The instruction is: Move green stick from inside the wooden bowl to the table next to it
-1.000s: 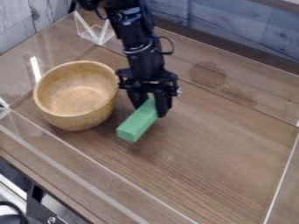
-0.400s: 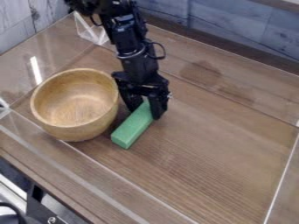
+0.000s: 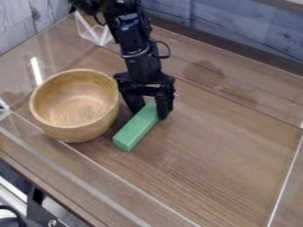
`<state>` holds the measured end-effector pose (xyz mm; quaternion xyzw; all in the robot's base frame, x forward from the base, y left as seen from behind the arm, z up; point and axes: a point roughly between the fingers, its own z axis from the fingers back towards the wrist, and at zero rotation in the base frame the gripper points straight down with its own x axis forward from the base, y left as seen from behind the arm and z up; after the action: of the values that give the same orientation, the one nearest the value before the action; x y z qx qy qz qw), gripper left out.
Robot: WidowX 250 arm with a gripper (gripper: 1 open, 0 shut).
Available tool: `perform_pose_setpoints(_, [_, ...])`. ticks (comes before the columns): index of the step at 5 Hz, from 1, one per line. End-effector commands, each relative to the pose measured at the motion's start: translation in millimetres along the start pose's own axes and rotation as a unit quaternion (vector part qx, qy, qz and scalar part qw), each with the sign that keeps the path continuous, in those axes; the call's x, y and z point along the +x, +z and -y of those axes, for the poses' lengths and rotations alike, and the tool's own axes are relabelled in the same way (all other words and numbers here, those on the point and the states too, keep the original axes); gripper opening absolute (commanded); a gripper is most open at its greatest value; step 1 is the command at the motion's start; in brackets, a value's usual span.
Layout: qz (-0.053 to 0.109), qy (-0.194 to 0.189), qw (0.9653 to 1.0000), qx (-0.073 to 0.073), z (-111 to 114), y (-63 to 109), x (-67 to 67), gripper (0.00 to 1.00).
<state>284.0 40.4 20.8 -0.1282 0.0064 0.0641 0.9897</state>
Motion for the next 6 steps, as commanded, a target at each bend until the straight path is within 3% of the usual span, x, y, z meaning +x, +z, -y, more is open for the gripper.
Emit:
perform_pose_setpoints(1, [-0.001,0.005,1.0000,-0.001,0,-0.3,-1.9,1.00])
perform_pose_setpoints(2, [-0.005,0.013,0.9999,-0.004,-1,-0.3,-6.1,1.00])
perform_pose_setpoints(4, [-0.020,0.005,0.9997,-0.009,5,6.5,0.9,1.00])
perform_pose_setpoints(6, [-0.034,-0.014,0.9992,-0.015,25,12.4,-30.1,1.00])
